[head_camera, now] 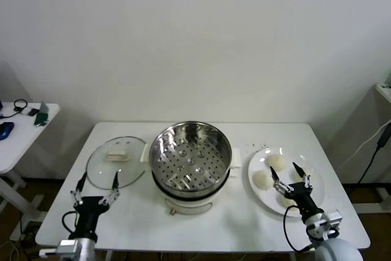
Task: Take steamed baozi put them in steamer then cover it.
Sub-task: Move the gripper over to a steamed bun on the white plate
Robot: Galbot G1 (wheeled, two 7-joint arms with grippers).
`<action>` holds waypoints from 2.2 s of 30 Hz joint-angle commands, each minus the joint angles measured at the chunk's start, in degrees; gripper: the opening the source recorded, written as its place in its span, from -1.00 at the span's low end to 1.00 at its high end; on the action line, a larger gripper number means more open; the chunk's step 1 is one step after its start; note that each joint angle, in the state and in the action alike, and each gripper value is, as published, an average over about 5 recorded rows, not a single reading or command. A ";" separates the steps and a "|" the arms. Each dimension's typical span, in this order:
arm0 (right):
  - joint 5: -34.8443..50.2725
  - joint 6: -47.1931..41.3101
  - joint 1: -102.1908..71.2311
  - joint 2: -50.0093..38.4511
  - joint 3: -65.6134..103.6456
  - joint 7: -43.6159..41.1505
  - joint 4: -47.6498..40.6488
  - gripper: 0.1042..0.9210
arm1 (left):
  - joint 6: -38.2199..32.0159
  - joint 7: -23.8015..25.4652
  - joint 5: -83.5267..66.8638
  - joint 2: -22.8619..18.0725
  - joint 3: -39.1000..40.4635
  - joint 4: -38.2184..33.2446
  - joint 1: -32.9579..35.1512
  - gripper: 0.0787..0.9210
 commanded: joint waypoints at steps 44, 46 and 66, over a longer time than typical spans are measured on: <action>-30.16 -9.31 88.00 -21.24 -83.01 -53.43 -50.79 0.76 | 2.39 -3.26 2.78 1.14 2.30 -2.14 0.89 0.77; -30.14 -9.36 88.07 -19.64 -83.62 -53.44 -51.85 0.76 | 2.44 -3.30 2.73 1.29 2.20 -1.92 0.73 0.77; -31.91 -9.40 85.36 -14.41 -84.04 -52.59 -56.25 0.76 | 2.71 -3.47 2.65 2.68 1.14 -1.34 0.99 0.77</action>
